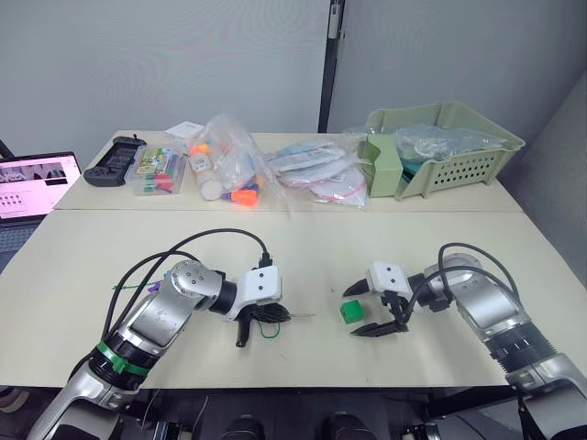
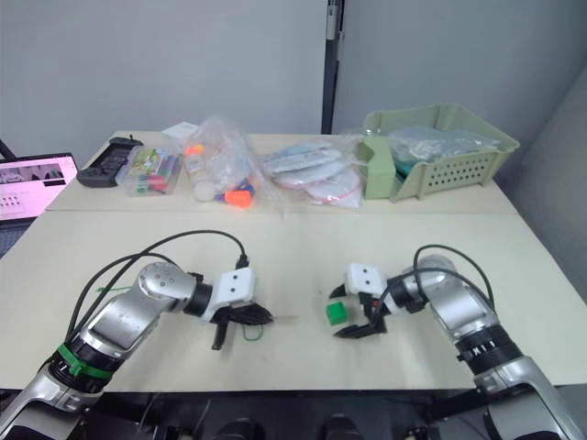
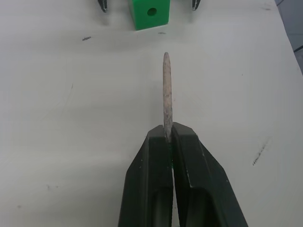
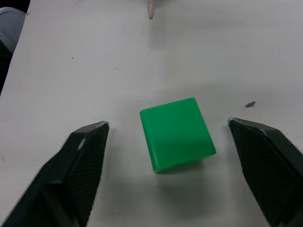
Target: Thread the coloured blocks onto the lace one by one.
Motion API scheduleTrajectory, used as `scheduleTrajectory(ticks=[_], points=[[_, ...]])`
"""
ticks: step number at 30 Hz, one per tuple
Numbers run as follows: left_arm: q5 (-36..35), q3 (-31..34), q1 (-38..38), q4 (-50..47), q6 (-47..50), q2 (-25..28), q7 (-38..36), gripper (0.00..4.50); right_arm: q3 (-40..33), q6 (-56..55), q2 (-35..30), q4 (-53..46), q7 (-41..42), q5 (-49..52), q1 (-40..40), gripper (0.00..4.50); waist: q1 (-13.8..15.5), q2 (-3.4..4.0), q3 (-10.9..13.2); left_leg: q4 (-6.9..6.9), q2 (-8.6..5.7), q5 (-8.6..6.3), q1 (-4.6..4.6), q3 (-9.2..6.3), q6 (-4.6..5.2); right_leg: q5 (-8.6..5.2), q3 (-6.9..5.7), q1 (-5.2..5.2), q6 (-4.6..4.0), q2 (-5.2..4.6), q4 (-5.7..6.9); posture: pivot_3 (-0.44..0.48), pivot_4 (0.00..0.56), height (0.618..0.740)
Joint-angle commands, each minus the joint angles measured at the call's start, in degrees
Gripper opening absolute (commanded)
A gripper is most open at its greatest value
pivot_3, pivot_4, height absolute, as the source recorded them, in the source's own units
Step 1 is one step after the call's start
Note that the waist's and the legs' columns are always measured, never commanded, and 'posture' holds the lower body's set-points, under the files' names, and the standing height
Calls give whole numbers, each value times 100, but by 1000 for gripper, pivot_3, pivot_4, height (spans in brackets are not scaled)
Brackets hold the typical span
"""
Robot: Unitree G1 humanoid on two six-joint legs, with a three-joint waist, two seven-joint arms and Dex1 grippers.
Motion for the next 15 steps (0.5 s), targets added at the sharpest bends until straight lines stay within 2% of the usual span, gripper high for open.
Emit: scheduleTrajectory(ticks=[1, 6, 15], points=[[-77, 56, -61, -235, 16, 47, -16, 0, -96, -242, 35, 114, 126, -73, -144, 2970, 2, 0, 0, 0, 0, 0, 0, 0, 0, 0, 0, 0, 0, 0, 0, 0, 150, 740], [-82, -4, -152, -355, 200, -26, 29, 0, -207, -198, 129, 92, 48, -73, -44, 1228, 2, 0, 0, 0, 1, 0, 1, -1, 0, 0, 0, 0, -1, 0, 2, 0, 150, 740], [167, -469, -328, -579, 781, -195, 283, 0, -339, 1059, 248, -1123, -892, -128, 589, 1191, 78, 1, 0, 5, 0, 0, 1, -2, 0, 1, 0, 1, 0, 1, 4, 0, 150, 740]])
